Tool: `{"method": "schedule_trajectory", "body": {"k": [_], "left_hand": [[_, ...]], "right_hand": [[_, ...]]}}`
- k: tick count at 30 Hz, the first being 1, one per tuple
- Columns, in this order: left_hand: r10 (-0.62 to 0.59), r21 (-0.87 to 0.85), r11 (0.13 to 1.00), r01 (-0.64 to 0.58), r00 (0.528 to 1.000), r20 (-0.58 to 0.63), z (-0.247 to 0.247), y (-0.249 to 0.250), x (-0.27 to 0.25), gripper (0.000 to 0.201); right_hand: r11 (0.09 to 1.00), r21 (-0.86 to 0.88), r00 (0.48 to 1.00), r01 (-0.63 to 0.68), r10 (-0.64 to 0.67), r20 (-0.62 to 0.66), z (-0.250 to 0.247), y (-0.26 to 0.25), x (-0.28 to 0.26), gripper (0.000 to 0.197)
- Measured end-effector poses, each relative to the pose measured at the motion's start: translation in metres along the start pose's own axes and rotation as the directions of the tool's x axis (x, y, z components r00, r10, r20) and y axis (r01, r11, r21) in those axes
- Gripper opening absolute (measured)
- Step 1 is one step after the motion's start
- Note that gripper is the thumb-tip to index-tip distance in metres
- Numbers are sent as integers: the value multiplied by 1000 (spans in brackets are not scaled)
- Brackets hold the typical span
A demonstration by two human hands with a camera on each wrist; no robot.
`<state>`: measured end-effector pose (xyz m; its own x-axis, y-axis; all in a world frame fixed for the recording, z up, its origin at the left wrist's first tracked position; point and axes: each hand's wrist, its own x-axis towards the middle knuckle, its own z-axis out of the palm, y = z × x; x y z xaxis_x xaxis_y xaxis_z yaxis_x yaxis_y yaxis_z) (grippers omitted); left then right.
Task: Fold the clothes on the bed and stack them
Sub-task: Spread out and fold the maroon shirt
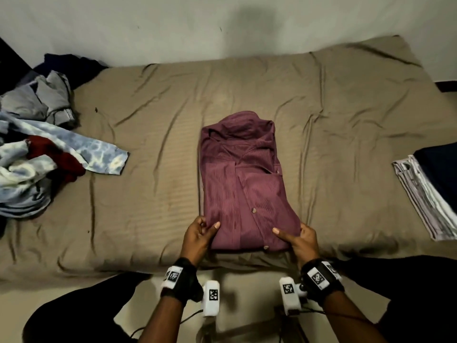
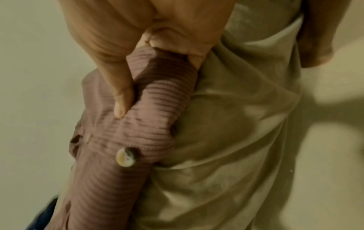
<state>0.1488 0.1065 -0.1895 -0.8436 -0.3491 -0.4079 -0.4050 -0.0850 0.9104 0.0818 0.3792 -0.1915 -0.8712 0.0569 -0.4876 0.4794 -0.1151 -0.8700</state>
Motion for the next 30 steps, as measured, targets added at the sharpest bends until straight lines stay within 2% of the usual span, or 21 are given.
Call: {"method": "schedule_trajectory", "body": {"k": [2,3,5,7,9,10,11,12,13,15,16,17,20,22,24,26,27,28,30], "left_hand": [[-60,239,968,80,994,-89,2,-17,3,37],[-74,301,946,120,984,-160,4,-23,1,36],[-64,301,942,151,958,-280,9,-24,-8,34],[-40,283,948,148,935,-353,10,-16,-18,40],[62,376,924,74,939,-338,7,-16,-25,67],[147,432,902,-9,947,-286,3,-17,-28,85],[234,502,857,-112,954,-187,-2,-21,-31,104],[322,599,765,-238,946,-36,-9,-26,-33,122],[373,715,601,-357,917,144,-16,-31,-33,134],[346,828,198,-525,828,442,-26,-44,-25,138],[319,821,78,-566,794,517,-29,-52,-19,134],[302,811,32,-584,779,550,-31,-58,-12,129],[310,783,42,-621,753,580,-34,-57,4,109],[389,734,152,-662,723,571,-38,-50,9,87],[444,680,260,-685,710,546,-41,-36,12,71],[478,617,311,-723,680,555,-42,-12,10,58],[501,570,360,-738,669,550,-42,2,6,52],[525,515,420,-747,663,534,-42,20,-3,46],[575,435,506,-745,667,474,-47,54,-28,30]], "right_hand": [[999,-46,999,-29,28,-37,0,11,3,58],[998,-61,999,-23,21,-36,-1,15,3,61],[996,-92,999,1,-5,-37,-3,19,3,65],[967,-252,998,45,-57,-40,-6,22,-4,71],[858,-498,986,128,-163,-28,-9,23,-15,88],[762,-610,963,217,-270,5,-11,24,-18,104],[629,-707,923,322,-375,88,-14,22,-20,122],[454,-783,872,425,-438,220,-17,18,-20,136],[263,-815,818,516,-435,377,-20,14,-18,144],[-78,-756,715,649,-274,643,-24,16,-9,141],[-177,-711,690,680,-175,703,-26,19,-1,137],[-227,-677,670,700,-119,732,-29,23,7,132],[-187,-614,618,767,-43,785,-39,19,30,115],[-75,-596,591,800,-80,803,-41,7,40,90],[47,-609,608,792,-167,776,-38,-11,39,66],[208,-623,656,754,-210,725,-29,-41,31,48],[322,-630,698,707,-170,696,-25,-60,26,35],[418,-617,715,667,-127,687,-24,-80,21,23],[559,-564,705,608,-54,707,-24,-120,9,17]]}}
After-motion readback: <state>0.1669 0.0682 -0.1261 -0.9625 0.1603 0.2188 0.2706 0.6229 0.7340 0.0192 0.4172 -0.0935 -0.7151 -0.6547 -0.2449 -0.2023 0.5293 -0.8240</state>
